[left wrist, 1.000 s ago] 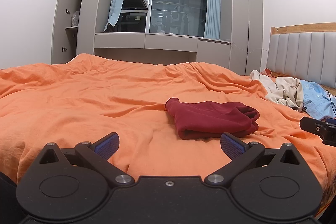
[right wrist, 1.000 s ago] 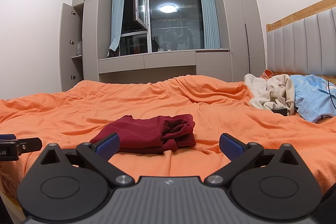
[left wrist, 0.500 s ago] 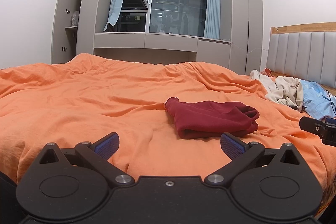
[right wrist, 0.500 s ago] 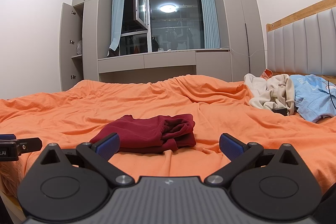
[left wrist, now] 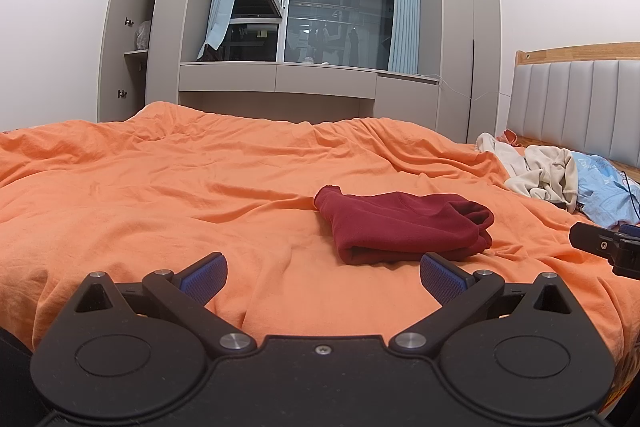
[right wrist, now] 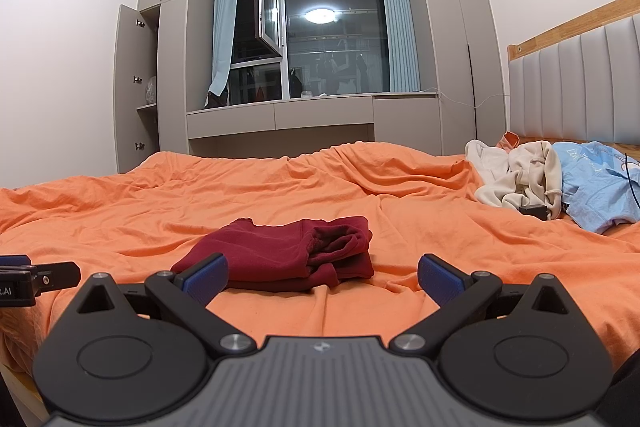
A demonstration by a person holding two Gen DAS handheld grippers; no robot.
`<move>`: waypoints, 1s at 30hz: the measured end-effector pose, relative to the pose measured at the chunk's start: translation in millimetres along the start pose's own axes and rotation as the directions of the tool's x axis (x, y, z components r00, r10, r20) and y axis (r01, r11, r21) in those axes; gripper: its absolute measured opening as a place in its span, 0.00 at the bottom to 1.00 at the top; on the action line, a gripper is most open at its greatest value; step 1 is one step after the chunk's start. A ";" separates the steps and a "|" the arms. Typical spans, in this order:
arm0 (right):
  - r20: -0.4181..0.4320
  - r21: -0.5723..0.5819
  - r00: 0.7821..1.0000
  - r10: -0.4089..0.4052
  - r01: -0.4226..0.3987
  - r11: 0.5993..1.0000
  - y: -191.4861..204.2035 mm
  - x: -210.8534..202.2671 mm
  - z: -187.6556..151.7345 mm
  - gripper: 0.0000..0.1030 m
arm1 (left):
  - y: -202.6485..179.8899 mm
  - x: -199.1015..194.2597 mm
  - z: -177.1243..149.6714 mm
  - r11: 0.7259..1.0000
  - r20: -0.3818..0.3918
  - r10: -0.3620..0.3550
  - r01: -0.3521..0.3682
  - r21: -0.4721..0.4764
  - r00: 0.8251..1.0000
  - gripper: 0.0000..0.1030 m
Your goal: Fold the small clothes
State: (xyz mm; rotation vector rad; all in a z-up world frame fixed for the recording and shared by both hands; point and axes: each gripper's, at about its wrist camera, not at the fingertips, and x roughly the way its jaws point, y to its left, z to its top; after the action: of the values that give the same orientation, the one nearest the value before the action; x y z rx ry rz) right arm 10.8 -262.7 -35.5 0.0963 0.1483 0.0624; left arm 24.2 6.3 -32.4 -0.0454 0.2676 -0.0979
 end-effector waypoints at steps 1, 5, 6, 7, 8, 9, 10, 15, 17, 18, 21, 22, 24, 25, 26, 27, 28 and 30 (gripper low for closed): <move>0.000 0.000 1.000 0.000 0.000 1.000 0.0 0.4 -0.2 1.00 | 0.3 -0.1 -0.2 1.000 0.000 0.000 0.000 0.000 1.000 0.99; 0.000 0.000 1.000 0.000 0.000 1.000 0.2 0.1 0.1 1.00 | 0.4 -0.3 -0.2 1.000 0.000 -0.002 0.002 -0.001 1.000 0.99; 0.000 0.000 1.000 0.000 0.000 1.000 0.4 -0.1 0.2 1.00 | 0.5 -0.4 -0.1 1.000 0.000 -0.003 0.003 -0.001 1.000 0.99; 0.000 0.000 1.000 0.000 0.000 1.000 0.4 0.2 0.0 1.00 | 0.7 -0.5 -0.3 1.000 0.001 -0.003 0.003 -0.001 1.000 0.99; -0.001 0.000 1.000 0.000 0.000 1.000 0.4 0.0 0.1 1.00 | 0.7 -0.7 -0.4 1.000 0.001 -0.005 0.005 -0.001 1.000 0.99; -0.001 0.000 1.000 0.000 0.000 1.000 0.5 -0.2 0.3 1.00 | 0.2 -0.6 -0.4 1.000 0.001 -0.007 0.007 -0.001 1.000 0.99; -0.001 0.000 1.000 0.000 0.000 1.000 0.5 0.2 0.1 1.00 | 0.3 -1.1 -0.5 1.000 0.001 -0.009 0.009 -0.002 1.000 0.99; -0.003 -0.001 1.000 0.001 -0.001 1.000 0.3 -0.2 -1.5 1.00 | -10.0 -4.3 -0.8 0.998 0.016 0.062 -0.062 0.033 0.998 0.99; -0.002 0.001 1.000 0.000 0.000 1.000 0.4 -0.1 -1.5 1.00 | -13.2 -4.3 -1.0 0.995 0.020 0.084 -0.085 0.058 0.996 0.99; -0.002 0.002 1.000 0.000 0.000 1.000 0.2 0.2 -2.2 1.00 | -14.2 -5.0 -0.1 0.994 0.021 0.085 -0.086 0.062 0.996 0.99; -0.005 0.004 1.000 -0.001 0.001 1.000 -1.0 1.3 -6.5 1.00 | -13.7 -5.5 -0.2 0.995 0.017 0.084 -0.085 0.051 0.996 0.99; -0.005 0.003 1.000 -0.001 0.001 1.000 -1.1 1.4 -6.7 1.00 | -13.4 -5.4 -0.2 0.995 0.013 0.083 -0.083 0.047 0.996 0.99; -0.007 0.002 1.000 -0.002 0.002 1.000 -0.8 1.5 -7.3 1.00 | -13.1 -5.3 -0.1 0.995 0.009 0.086 -0.086 0.041 0.996 0.99; -0.009 0.002 1.000 -0.002 0.002 1.000 -1.1 1.5 -8.3 1.00 | -13.2 -5.1 -0.3 0.995 0.006 0.090 -0.090 0.041 0.996 0.99; -0.011 0.002 1.000 -0.002 0.002 1.000 -1.2 1.6 -9.0 1.00 | -13.1 -4.6 -0.4 0.995 0.002 0.093 -0.093 0.040 0.996 0.99; -0.013 0.000 1.000 -0.002 0.002 1.000 -1.2 1.9 -9.3 1.00 | -12.4 -3.5 -0.4 0.995 -0.003 0.095 -0.095 0.037 0.995 1.00; -0.015 -0.001 1.000 -0.004 0.004 1.000 -1.2 2.3 -9.3 1.00 | -11.4 -2.3 -0.5 0.995 -0.008 0.095 -0.095 0.032 0.995 0.99; -0.022 -0.004 1.000 -0.008 0.008 1.000 -1.1 2.4 -8.6 1.00 | -10.6 -1.5 -0.5 0.995 -0.014 0.097 -0.097 0.025 0.995 0.99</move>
State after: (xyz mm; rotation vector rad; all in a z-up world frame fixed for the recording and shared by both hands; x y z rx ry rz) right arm 11.9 -262.8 -44.3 0.0916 0.1701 0.0557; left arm 21.6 -4.2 -31.9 -0.0075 0.2834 -0.0048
